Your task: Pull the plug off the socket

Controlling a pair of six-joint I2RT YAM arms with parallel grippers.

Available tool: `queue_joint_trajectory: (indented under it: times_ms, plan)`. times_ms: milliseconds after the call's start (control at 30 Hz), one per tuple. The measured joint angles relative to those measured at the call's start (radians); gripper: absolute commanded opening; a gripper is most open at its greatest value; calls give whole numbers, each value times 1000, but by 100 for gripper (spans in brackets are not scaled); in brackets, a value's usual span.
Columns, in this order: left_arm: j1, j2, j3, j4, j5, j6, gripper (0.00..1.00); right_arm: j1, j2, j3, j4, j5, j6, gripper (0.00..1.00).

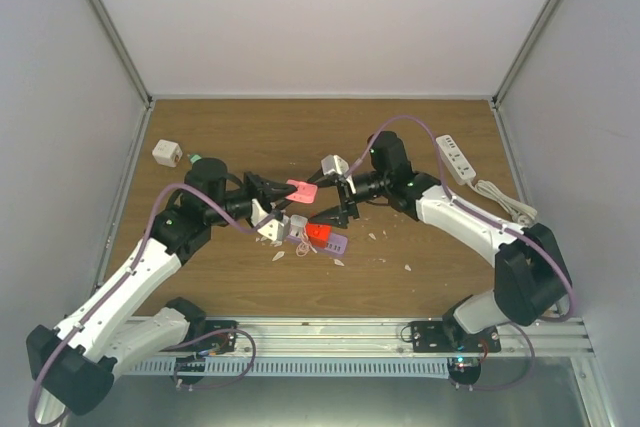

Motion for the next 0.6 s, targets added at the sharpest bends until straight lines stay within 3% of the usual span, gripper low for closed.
queue_joint_trajectory:
  times_ms: [367, 600]
  plan:
    - [-5, 22, 0, 3, 8, 0, 0, -3, -60, 0, -43, 35, -79, 89]
    - [-5, 67, 9, 2, -10, -23, 0, 19, -95, 0, -68, 30, -161, 81]
